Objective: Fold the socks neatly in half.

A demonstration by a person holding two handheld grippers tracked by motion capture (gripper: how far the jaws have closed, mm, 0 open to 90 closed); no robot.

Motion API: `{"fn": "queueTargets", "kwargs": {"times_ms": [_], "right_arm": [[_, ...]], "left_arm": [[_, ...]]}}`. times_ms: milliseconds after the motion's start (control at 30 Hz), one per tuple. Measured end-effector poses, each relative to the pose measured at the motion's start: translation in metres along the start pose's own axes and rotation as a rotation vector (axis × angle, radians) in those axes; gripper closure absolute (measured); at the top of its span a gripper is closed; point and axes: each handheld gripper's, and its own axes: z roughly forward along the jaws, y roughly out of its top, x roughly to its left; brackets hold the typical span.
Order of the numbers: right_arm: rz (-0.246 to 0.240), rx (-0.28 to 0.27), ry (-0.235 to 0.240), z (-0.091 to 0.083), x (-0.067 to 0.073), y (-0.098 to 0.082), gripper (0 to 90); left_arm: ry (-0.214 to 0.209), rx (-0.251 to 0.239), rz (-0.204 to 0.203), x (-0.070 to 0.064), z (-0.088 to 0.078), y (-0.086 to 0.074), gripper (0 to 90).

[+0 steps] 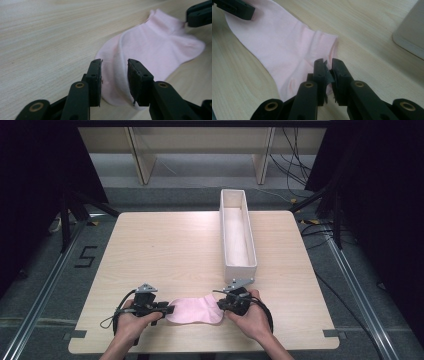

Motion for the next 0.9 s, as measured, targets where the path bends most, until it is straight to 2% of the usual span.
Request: {"fn": "queueTargets", "kwargs": {"times_ms": [33, 100, 133, 167, 200, 267, 333, 367, 400, 533, 667, 700, 733, 800, 833, 867, 900], "right_arm": [[0.020, -0.007, 0.015, 0.0003, 0.0001, -0.0001, 81.9], [0.016, 0.011, 0.000, -0.0020, -0.0022, -0.0010, 81.1], [0.039, 0.015, 0.000, -0.0031, -0.0025, -0.0014, 80.7], [0.027, -0.017, -0.005, -0.0002, -0.0039, -0.0030, 80.5], [0.035, -0.001, 0.003, -0.0011, -0.0045, -0.0034, 80.5], [0.037, 0.017, -0.012, -0.0019, -0.0056, -0.0042, 80.3], [0.033, 0.023, 0.004, -0.0001, -0.0059, -0.0051, 80.2], [0.034, 0.008, 0.001, 0.0017, -0.0057, -0.0056, 80.2], [0.034, 0.026, 0.002, 0.0014, -0.0059, -0.0056, 80.2], [0.033, 0.032, 0.002, 0.0044, -0.0060, -0.0073, 80.2], [0.048, 0.038, -0.003, 0.0041, -0.0061, -0.0086, 79.5], [0.038, 0.032, -0.009, 0.0042, -0.0066, -0.0087, 78.7], [0.055, 0.023, -0.006, 0.0037, -0.0059, -0.0082, 77.9], [0.051, 0.019, -0.007, 0.0021, -0.0072, -0.0071, 76.7], [0.051, -0.006, -0.014, 0.0042, -0.0074, -0.0076, 76.2], [0.052, 0.023, -0.011, 0.0021, -0.0081, -0.0066, 75.8], [0.047, 0.026, -0.018, 0.0025, -0.0089, -0.0067, 75.6]], "left_arm": [[0.011, 0.007, 0.006, 0.0001, 0.0022, -0.0002, 62.2], [0.018, 0.017, 0.011, -0.0004, 0.0039, -0.0005, 61.7], [0.004, 0.010, 0.015, -0.0003, 0.0050, -0.0006, 61.8], [0.008, 0.010, 0.018, -0.0007, 0.0052, -0.0005, 62.0], [0.012, 0.011, 0.022, -0.0009, 0.0053, -0.0003, 62.6], [0.006, 0.015, 0.030, -0.0008, 0.0058, 0.0001, 64.8], [0.016, 0.021, 0.036, -0.0028, 0.0059, 0.0000, 67.4], [0.011, 0.015, 0.040, -0.0032, 0.0067, -0.0004, 69.0], [0.005, 0.025, 0.049, -0.0031, 0.0068, -0.0001, 70.5], [0.004, 0.032, 0.059, -0.0042, 0.0075, -0.0003, 77.3], [-0.011, 0.020, 0.041, -0.0027, 0.0078, -0.0012, 81.6], [-0.001, 0.025, 0.026, -0.0035, 0.0067, -0.0010, 82.1], [-0.021, 0.017, 0.025, -0.0020, 0.0068, -0.0014, 82.5], [-0.029, -0.003, 0.003, -0.0035, 0.0049, -0.0008, 83.0], [-0.035, 0.001, 0.008, -0.0030, 0.0025, 0.0004, 83.0], [-0.044, -0.002, 0.003, -0.0033, 0.0004, 0.0017, 82.9], [-0.042, -0.016, -0.010, -0.0045, -0.0013, 0.0028, 82.8]]}}
